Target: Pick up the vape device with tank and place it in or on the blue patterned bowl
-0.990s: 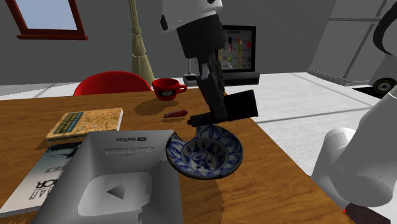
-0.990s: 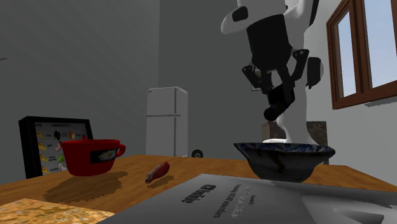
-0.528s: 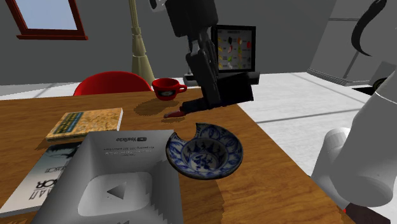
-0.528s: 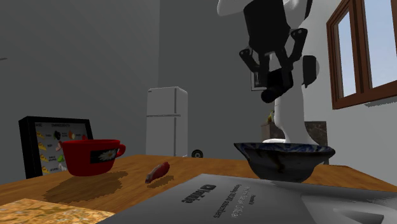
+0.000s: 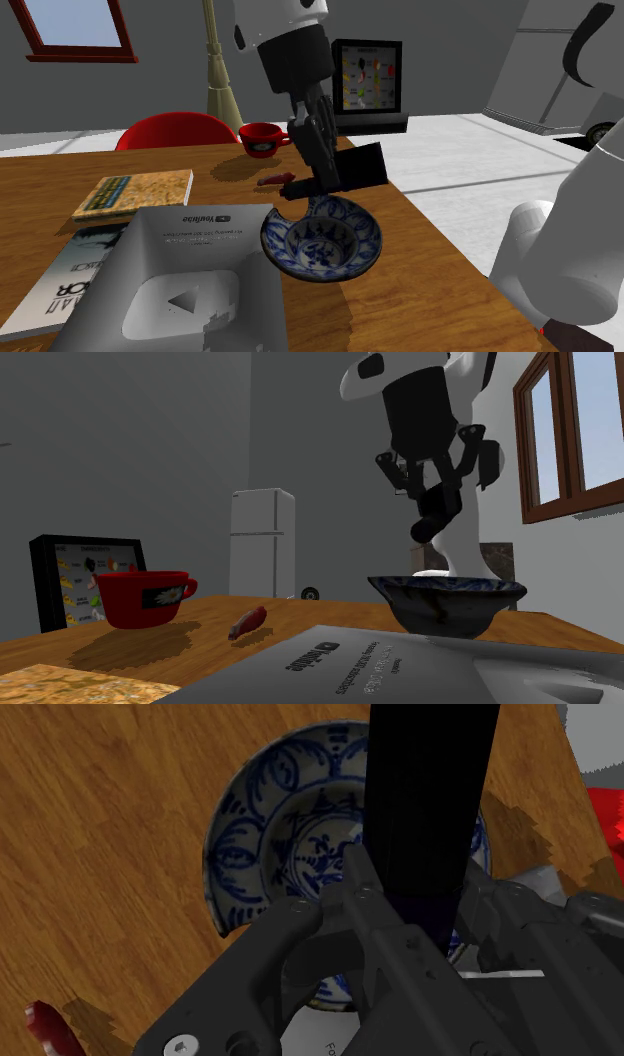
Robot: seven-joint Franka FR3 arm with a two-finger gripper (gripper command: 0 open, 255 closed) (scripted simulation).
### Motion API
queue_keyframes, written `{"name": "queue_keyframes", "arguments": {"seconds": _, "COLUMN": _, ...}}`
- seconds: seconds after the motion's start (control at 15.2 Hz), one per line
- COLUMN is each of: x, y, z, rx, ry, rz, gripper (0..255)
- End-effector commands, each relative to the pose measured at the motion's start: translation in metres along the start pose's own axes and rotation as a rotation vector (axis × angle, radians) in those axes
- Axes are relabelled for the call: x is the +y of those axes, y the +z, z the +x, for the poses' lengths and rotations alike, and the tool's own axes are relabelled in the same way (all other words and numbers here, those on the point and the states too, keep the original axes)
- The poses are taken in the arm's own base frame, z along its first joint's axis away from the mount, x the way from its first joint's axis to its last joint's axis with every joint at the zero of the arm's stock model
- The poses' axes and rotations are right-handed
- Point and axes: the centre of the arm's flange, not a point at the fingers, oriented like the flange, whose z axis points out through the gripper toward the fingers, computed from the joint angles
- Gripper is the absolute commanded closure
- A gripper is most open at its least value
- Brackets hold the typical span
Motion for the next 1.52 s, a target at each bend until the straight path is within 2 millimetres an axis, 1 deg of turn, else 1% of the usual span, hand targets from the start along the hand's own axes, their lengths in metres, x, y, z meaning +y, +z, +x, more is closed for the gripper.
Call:
{"name": "queue_keyframes", "arguments": {"seconds": 0.0, "x": 0.001, "y": 0.01, "z": 0.003, "rx": 0.001, "ry": 0.0, "rz": 0.0, "gripper": 255}}
{"name": "queue_keyframes", "arguments": {"seconds": 0.4, "x": 0.002, "y": 0.038, "z": 0.014, "rx": 0.001, "ry": 0.0, "rz": 0.0, "gripper": 255}}
{"name": "queue_keyframes", "arguments": {"seconds": 0.92, "x": 0.002, "y": 0.038, "z": 0.014, "rx": 0.001, "ry": 0.0, "rz": 0.0, "gripper": 255}}
{"name": "queue_keyframes", "arguments": {"seconds": 0.99, "x": 0.002, "y": 0.038, "z": 0.014, "rx": 0.001, "ry": 0.0, "rz": 0.0, "gripper": 0}}
{"name": "queue_keyframes", "arguments": {"seconds": 1.32, "x": 0.002, "y": 0.038, "z": 0.014, "rx": 0.001, "ry": 0.0, "rz": 0.0, "gripper": 0}}
{"name": "queue_keyframes", "arguments": {"seconds": 1.45, "x": 0.002, "y": 0.012, "z": 0.014, "rx": 0.001, "ry": 0.0, "rz": 0.0, "gripper": 0}}
